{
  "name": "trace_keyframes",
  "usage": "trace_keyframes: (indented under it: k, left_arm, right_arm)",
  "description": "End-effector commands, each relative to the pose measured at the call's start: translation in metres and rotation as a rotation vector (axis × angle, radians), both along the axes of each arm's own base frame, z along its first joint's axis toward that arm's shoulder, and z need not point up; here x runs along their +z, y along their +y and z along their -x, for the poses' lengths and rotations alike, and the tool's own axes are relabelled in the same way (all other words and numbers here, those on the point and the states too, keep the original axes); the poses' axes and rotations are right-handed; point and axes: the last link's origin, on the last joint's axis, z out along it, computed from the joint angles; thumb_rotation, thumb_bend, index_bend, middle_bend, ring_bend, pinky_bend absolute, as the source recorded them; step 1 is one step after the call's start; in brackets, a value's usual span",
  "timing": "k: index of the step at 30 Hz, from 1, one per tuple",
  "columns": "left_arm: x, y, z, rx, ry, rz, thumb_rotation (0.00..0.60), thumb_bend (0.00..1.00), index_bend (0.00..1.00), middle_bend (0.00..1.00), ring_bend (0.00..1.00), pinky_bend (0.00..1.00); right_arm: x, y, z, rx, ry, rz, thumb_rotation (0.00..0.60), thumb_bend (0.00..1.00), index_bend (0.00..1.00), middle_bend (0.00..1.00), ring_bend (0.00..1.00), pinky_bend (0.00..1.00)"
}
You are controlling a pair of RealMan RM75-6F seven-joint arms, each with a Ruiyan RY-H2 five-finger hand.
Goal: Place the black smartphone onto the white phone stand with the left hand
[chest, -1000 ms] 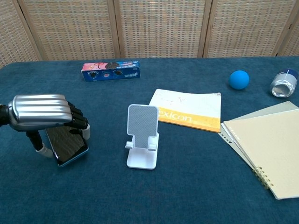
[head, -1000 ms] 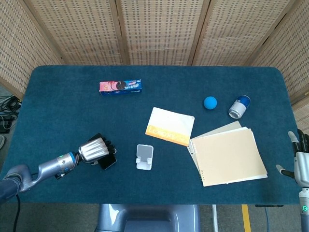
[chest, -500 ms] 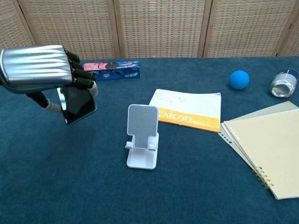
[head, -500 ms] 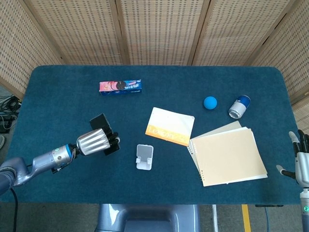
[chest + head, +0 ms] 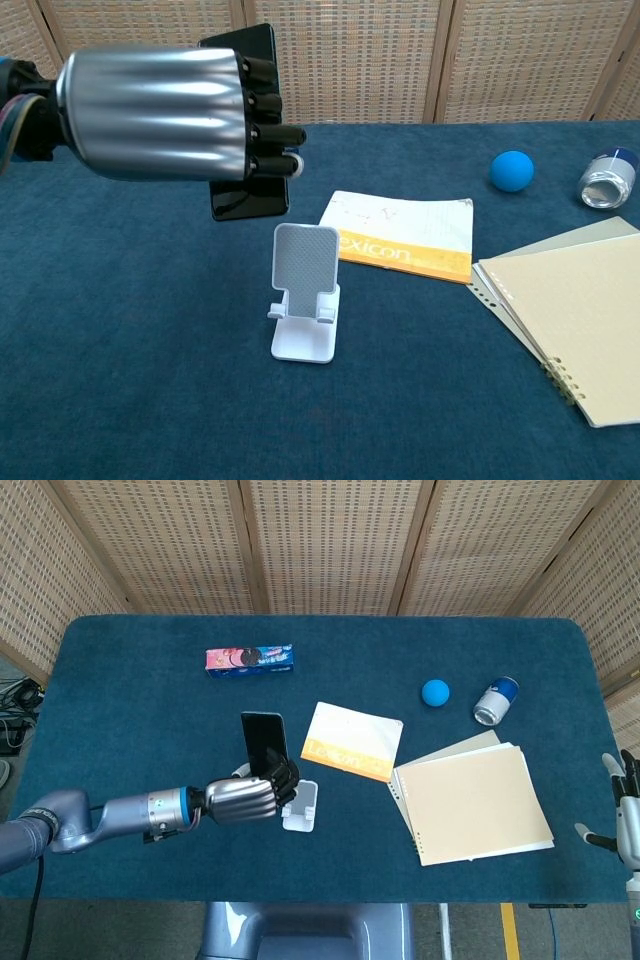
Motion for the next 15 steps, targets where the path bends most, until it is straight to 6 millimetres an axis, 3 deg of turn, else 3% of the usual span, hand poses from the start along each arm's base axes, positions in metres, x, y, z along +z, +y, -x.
trace_keyframes:
  k: [1, 15]
  left_arm:
    - [-0.015, -0.007, -0.011, -0.057, 0.05, -0.015, 0.6, 0.0, 0.64, 0.52, 0.54, 0.49]
    - [-0.064, -0.024, -0.025, -0.103, 0.098, -0.028, 0.6, 0.0, 0.63, 0.52, 0.54, 0.49]
  right_arm:
    - [0.0, 0.001, 0.001, -0.008, -0.006, -0.008, 0.6, 0.0, 0.03, 0.0, 0.0, 0.0]
    - [0.001, 0.001, 0.001, -0.015, -0.025, -0.023, 0.6, 0.0, 0.03, 0.0, 0.0, 0.0]
